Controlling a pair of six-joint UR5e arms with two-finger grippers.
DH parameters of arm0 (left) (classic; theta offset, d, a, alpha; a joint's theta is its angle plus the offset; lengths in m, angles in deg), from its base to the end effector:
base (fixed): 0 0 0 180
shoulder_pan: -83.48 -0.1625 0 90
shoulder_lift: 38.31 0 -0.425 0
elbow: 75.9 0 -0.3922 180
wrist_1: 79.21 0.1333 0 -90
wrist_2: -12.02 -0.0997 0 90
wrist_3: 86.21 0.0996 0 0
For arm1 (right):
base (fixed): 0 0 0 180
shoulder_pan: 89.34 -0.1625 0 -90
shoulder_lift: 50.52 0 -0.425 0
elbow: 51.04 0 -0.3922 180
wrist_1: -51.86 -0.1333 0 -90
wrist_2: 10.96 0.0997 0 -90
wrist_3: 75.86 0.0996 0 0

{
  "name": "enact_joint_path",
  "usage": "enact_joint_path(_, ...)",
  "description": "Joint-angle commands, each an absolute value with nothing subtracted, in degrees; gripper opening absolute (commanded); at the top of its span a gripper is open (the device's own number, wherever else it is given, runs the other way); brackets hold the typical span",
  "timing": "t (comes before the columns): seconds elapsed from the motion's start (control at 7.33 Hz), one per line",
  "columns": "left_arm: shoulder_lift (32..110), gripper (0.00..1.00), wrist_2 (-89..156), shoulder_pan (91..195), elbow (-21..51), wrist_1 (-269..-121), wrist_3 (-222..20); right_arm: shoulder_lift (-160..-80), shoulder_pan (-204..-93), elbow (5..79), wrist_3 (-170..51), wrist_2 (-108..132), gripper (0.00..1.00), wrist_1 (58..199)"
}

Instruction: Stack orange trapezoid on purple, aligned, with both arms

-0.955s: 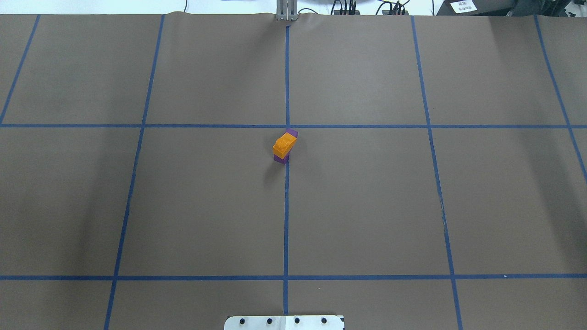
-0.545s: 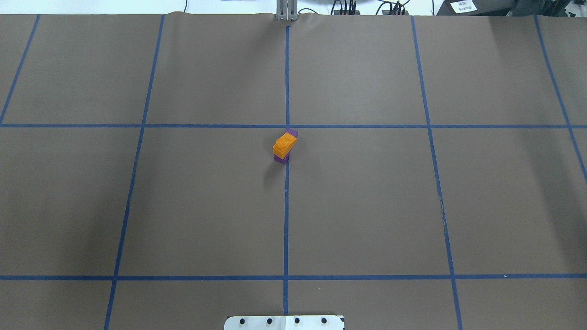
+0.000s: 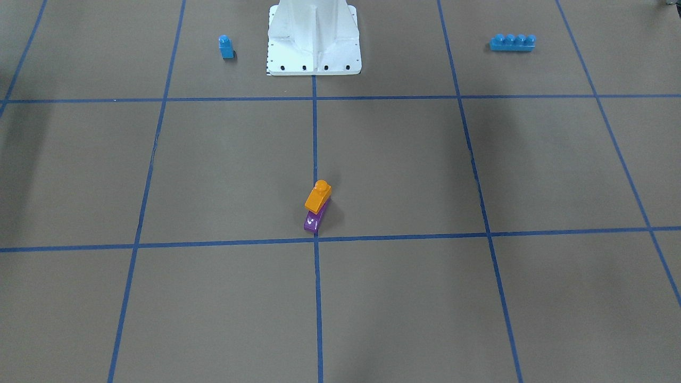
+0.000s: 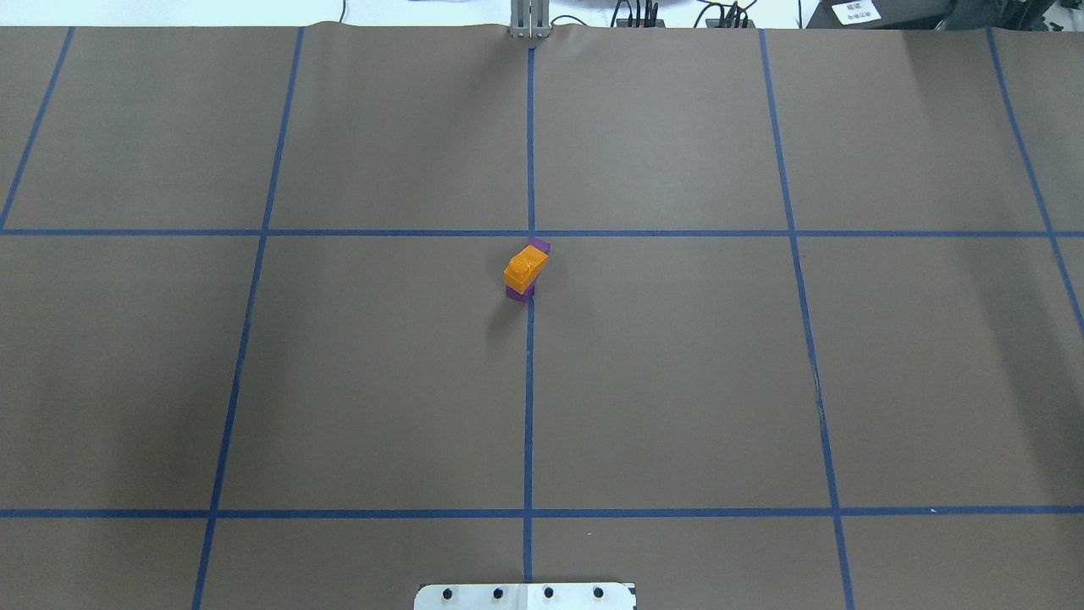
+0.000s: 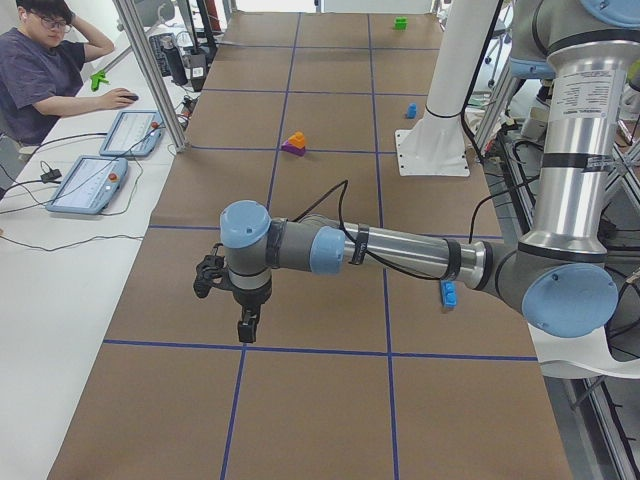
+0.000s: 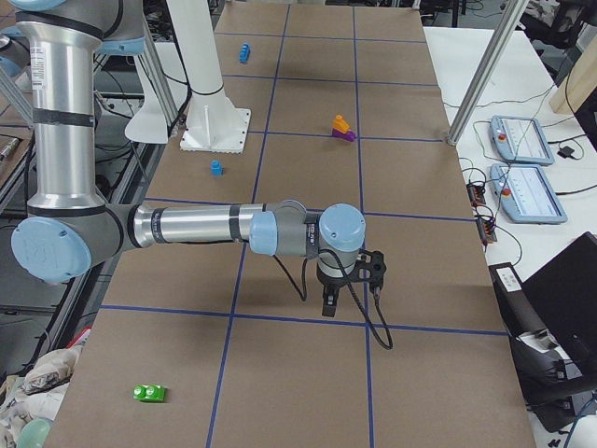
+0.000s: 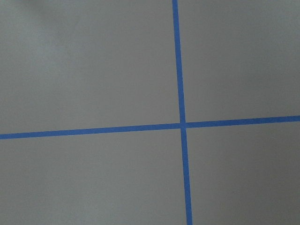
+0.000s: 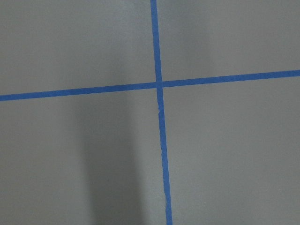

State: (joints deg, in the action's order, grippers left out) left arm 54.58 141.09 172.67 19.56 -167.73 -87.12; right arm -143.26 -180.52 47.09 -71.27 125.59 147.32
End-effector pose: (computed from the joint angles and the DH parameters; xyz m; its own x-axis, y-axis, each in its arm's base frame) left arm -0.0632 -0.5186 0.5949 0.7754 0.0706 -0.6276 -0.0017 0.9940 0.1097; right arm 0.0707 -0.4684 0.6188 0.6837 0.0950 0.7235 -0.0755 0.9954 -0.0593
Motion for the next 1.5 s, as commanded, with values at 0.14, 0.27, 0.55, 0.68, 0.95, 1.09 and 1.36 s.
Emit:
enact_joint_path(0.14, 54.2, 1.0, 141.3, 171.9, 19.2, -167.7, -87.0, -143.1, -180.2, 47.1, -71.3, 124.7, 1.0, 147.5)
enact_joint_path(0.27, 54.2, 1.0, 141.3, 171.9, 19.1, -167.7, -87.0, -143.2, -180.2, 47.1, -71.4, 124.7, 1.0, 147.5)
enact_joint_path(0.55, 54.2, 1.0, 141.3, 171.9, 19.1, -167.7, -87.0, -143.4, -180.2, 47.1, -71.5, 124.8, 1.0, 147.4)
enact_joint_path(0.68, 54.2, 1.0, 141.3, 171.9, 19.0, -167.7, -87.0, -143.4, -180.2, 47.1, -71.6, 124.8, 1.0, 147.4)
enact_joint_path(0.95, 54.2, 1.0, 141.3, 171.9, 19.1, -167.7, -87.0, -143.4, -179.7, 47.1, -71.3, 124.8, 1.0, 147.4)
enact_joint_path(1.09, 54.2, 1.0, 141.3, 171.9, 19.1, -167.6, -87.0, -143.3, -179.4, 47.1, -71.2, 124.8, 1.0, 147.4)
enact_joint_path(1.36, 54.2, 1.0, 141.3, 171.9, 19.0, -167.6, -87.0, -143.3, -179.1, 47.0, -71.1, 124.7, 1.0, 147.4)
